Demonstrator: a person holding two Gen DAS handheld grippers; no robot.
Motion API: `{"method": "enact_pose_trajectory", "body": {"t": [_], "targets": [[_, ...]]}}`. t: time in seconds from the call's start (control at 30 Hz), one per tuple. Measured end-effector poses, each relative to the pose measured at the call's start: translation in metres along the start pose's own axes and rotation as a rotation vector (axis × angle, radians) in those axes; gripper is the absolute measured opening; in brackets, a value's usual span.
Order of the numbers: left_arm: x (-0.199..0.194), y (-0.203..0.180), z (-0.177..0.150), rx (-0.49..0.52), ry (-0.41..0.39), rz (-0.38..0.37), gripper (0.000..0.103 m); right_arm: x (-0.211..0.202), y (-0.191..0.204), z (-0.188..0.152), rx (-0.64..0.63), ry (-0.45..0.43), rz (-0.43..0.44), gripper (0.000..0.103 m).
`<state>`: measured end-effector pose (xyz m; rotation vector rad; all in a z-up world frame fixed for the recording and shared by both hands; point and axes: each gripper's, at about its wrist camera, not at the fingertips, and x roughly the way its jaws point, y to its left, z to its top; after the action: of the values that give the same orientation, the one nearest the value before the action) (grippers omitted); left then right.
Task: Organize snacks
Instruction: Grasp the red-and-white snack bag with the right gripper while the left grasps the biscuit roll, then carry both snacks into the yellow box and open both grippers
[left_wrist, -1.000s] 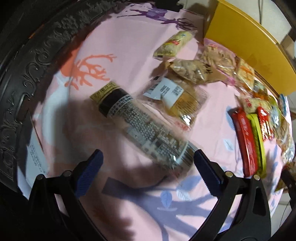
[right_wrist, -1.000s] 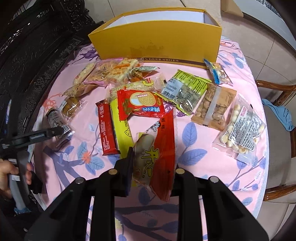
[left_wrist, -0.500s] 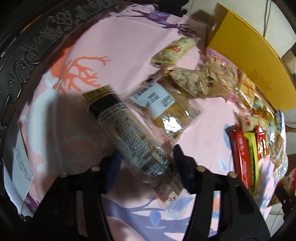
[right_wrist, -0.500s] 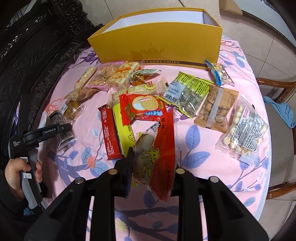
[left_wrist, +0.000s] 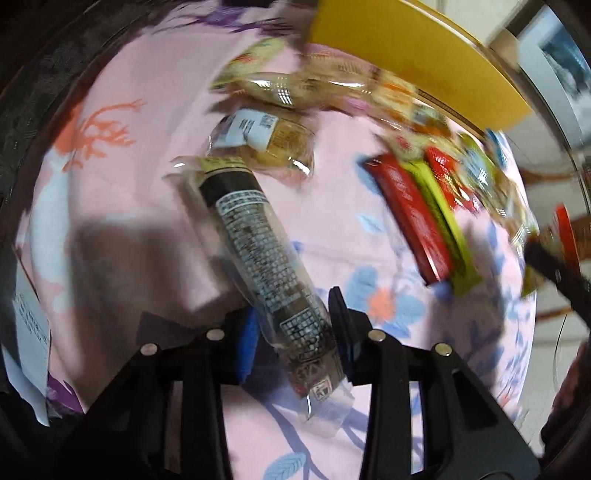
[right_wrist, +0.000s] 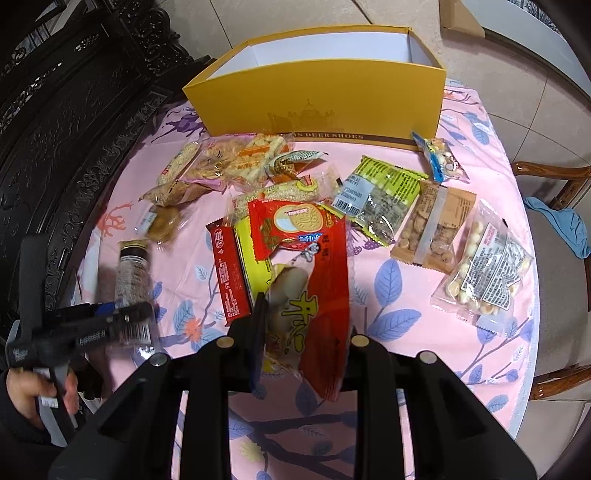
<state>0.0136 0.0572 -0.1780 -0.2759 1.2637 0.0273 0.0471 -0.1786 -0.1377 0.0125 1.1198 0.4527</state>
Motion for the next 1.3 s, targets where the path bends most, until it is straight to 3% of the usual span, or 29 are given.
{"method": "enact_pose_trajectory", "body": {"t": [0.23,0.27,0.47,0.83,1.0,1.3], "targets": [[-0.006,-0.017,0.005,0.086,-0.015,-0.015,0.031,-0.004,-0.001,-0.002,0.003,-0.014,0.006,0.026],[-0.004,-0.02,0.005,0.099,-0.005,-0.018,0.026,-0.004,-0.002,-0.002,0.007,-0.014,0.007,0.026],[0.002,-0.018,0.004,0.098,0.004,-0.026,0.025,-0.002,-0.004,-0.006,0.021,-0.006,0.009,0.026],[-0.028,-0.043,0.011,0.175,-0.095,-0.037,0.024,-0.012,-0.004,-0.003,0.024,-0.039,0.01,0.026],[-0.058,-0.061,0.024,0.213,-0.183,-0.051,0.024,-0.019,-0.004,0.001,0.022,-0.059,0.011,0.026],[-0.081,-0.087,0.078,0.226,-0.293,-0.072,0.024,-0.036,-0.01,0.045,0.024,-0.125,0.01,0.026]]}}
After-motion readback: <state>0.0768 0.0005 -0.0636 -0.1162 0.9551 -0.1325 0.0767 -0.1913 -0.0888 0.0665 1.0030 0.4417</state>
